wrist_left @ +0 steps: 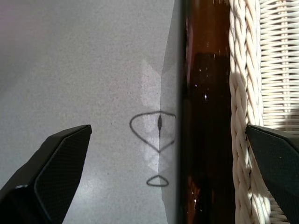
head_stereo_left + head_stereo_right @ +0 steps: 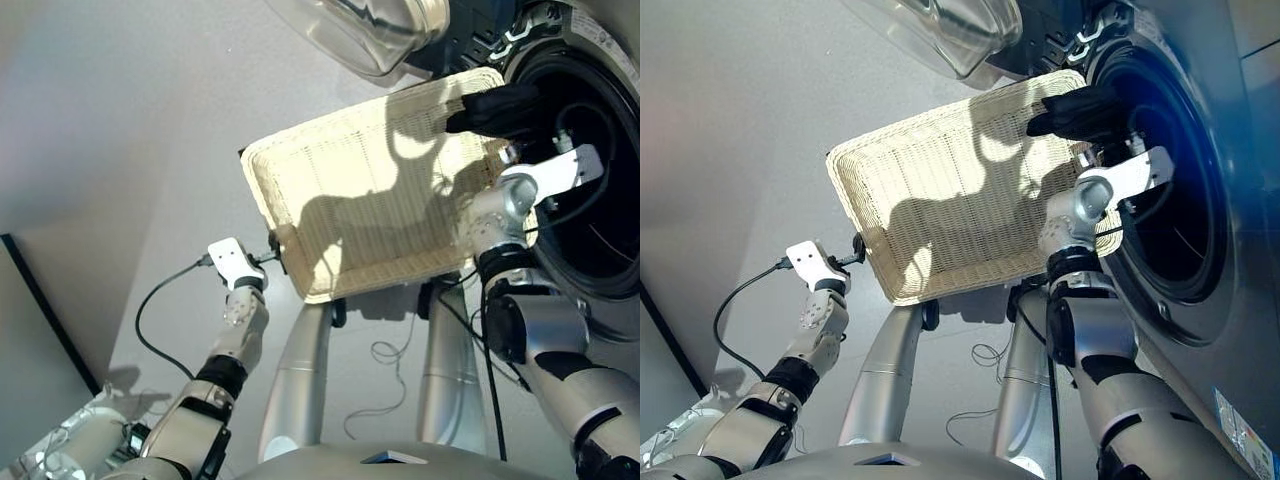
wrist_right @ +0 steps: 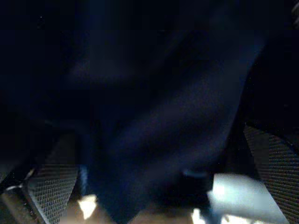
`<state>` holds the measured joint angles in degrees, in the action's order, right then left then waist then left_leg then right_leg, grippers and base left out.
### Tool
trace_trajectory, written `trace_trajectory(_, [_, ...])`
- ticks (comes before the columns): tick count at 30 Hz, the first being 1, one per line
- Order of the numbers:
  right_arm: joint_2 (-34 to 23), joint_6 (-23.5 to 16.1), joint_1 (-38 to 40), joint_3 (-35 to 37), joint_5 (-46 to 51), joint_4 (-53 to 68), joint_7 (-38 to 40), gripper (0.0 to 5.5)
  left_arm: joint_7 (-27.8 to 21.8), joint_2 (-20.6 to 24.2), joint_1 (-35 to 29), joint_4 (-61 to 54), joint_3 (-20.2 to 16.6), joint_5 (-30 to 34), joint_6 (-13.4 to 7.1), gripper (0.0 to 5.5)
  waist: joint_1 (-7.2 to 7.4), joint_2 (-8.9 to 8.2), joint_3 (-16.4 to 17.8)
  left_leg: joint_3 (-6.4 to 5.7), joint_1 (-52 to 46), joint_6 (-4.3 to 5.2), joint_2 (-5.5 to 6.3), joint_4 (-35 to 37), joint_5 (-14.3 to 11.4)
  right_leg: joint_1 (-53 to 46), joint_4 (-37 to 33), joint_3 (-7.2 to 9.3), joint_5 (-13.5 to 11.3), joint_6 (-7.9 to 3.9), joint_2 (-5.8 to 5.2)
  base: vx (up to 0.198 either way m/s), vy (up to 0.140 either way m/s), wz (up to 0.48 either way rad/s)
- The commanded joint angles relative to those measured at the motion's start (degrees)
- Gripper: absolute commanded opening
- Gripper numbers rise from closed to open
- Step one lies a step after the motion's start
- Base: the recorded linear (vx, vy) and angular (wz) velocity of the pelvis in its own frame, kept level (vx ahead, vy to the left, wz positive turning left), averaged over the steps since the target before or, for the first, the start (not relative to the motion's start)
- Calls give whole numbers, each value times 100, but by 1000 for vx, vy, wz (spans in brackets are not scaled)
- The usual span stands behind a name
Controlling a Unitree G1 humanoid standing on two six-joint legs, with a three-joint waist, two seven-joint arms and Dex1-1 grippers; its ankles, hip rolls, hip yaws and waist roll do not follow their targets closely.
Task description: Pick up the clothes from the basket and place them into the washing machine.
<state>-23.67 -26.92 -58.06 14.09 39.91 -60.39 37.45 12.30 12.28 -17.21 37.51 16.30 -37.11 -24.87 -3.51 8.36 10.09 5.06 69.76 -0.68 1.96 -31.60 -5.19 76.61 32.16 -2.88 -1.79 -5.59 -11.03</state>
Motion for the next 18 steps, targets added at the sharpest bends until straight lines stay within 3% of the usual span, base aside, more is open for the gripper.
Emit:
trace_trajectory(1, [-825,-404,-847,-212,661,-161,-80,550,132,261,-341,455,-201,-123,167,550,-86,275,199,-422,5,187,-287,-357,-527,-81,678,63,741,-92,95,0,0,0])
trace_trajectory(5, [-1462,-446,-1219,-481,695,185,-46,550,59,309,-224,379,-222,-201,213,550,-95,326,220,-355,189,169,-311,-516,-541,170,855,1,715,-113,114,-4,28,-18])
trace_trajectory(7, [-2071,-517,-1355,-768,109,729,207,550,43,350,-199,277,-269,-215,187,550,-61,282,241,-323,289,151,-323,-652,-558,238,961,-2,714,-121,116,0,0,0])
trace_trajectory(10, [-2355,-464,-1252,-984,-541,932,352,550,39,360,-195,269,-336,-138,137,550,-40,234,238,-341,280,142,-325,-737,-584,209,1048,19,737,-113,103,0,0,0])
trace_trajectory(14, [-2126,-339,-1096,-1168,-287,765,-193,550,-7,386,-229,320,-373,-102,100,550,19,133,208,-340,196,154,-357,-775,-603,49,1019,78,734,-84,127,0,0,0])
trace_trajectory(18, [-1235,-226,-486,-1225,-2,864,-828,550,-63,357,-185,289,-406,-127,139,550,118,10,187,-347,-33,157,-386,-727,-611,-268,892,158,693,-47,147,-18,-15,-91])
